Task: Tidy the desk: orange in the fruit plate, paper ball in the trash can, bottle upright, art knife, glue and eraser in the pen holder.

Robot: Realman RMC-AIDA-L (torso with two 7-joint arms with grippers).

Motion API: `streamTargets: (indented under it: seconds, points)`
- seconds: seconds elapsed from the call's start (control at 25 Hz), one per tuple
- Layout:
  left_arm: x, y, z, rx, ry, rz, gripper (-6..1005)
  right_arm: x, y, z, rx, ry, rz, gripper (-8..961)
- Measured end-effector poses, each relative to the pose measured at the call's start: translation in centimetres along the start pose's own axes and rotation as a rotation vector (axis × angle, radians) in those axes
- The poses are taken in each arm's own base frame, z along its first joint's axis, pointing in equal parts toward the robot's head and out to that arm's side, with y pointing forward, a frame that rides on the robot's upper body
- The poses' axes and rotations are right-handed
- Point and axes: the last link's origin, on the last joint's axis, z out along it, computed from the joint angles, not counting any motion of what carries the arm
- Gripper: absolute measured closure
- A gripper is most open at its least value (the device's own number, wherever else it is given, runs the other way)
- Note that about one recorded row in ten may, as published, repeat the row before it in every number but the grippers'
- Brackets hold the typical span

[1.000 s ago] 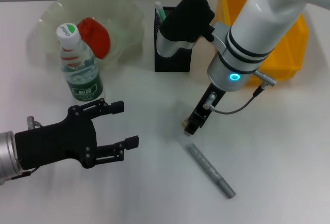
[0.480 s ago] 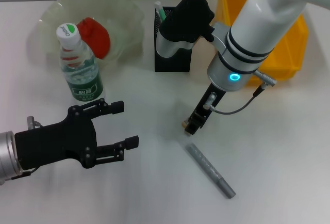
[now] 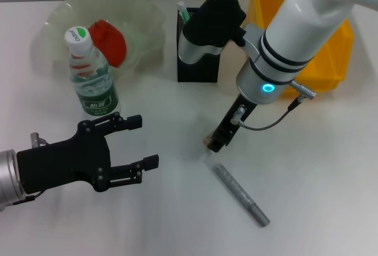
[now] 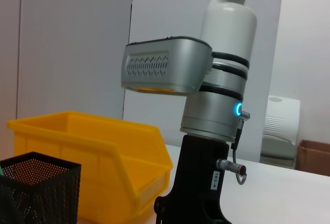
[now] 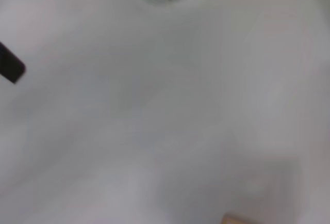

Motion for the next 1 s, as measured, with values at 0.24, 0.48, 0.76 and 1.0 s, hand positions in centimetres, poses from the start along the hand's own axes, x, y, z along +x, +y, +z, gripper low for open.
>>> streamTargets:
  seconds: [0.24,0.48,0.76,1.0]
  points:
    - [0.0,-0.1,0.0,0.004,0.003,0.0,180,0.6,0.1,-0.3,-0.016,-0.061,0.019,533]
    - [0.1,-0.1,-0.1,0.006,0.005,0.0,180,1.4,-0.7,-1.2,-0.045,-0.176,0.059,532]
    - [0.1,-0.1,-0.1,0.008,0.006,0.0,180,2.6,-1.5,-3.3,-0.195,-0.54,0.077,532]
    - [0.1,-0.1,-0.1,0.009,0.006,0.0,180,4.8,-2.3,-4.2,-0.267,-0.895,0.051,533]
